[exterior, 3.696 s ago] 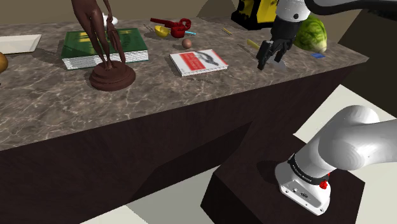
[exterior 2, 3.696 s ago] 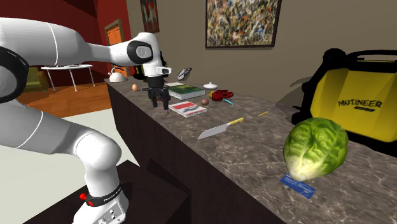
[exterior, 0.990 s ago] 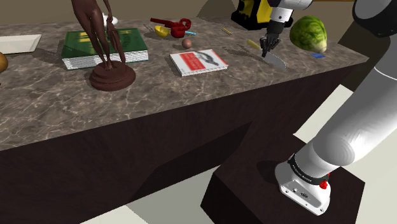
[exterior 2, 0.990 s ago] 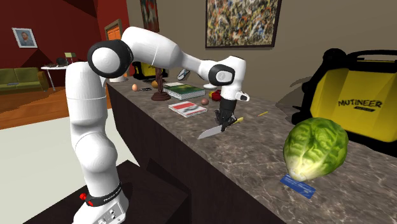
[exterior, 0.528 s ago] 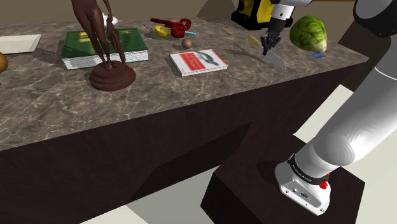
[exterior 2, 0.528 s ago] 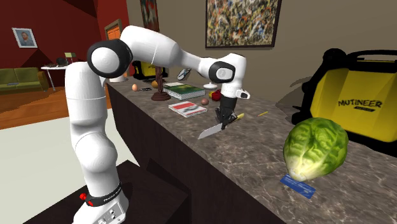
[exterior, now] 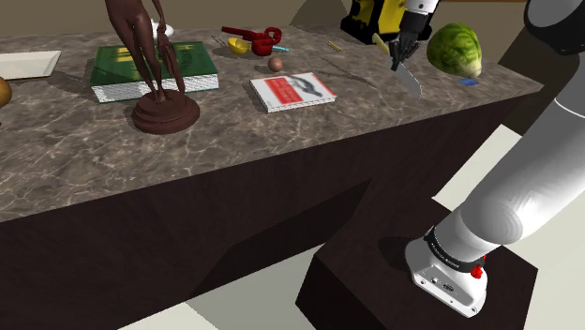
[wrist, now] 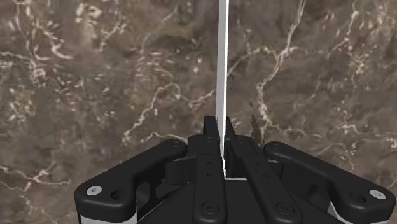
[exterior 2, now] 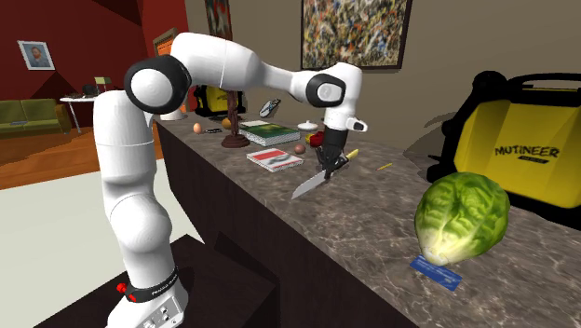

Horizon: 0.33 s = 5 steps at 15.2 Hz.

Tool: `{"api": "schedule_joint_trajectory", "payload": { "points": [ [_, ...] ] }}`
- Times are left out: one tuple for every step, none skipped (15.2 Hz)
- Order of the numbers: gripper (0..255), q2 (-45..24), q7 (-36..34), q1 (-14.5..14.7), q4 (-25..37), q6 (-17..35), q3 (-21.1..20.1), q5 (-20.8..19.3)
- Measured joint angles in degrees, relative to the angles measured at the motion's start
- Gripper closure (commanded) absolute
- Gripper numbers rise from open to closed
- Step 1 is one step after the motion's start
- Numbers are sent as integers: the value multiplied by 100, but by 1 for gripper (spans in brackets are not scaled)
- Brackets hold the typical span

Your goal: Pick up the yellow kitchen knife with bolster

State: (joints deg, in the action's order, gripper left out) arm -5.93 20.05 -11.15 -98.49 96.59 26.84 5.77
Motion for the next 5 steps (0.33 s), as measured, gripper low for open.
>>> {"api": "schedule_joint_trajectory", "payload": {
  "points": [
    [255,-24,-5,-4,122,-100,1,9],
    [255,-8,-13,-3,185,-178,1,1],
    [255,-8,-14,-7,263,-256,4,0],
    [255,-14,-14,-12,349,-337,7,2],
    [255,-4,-16,-13,374,-370,9,-3]
  ]
}}
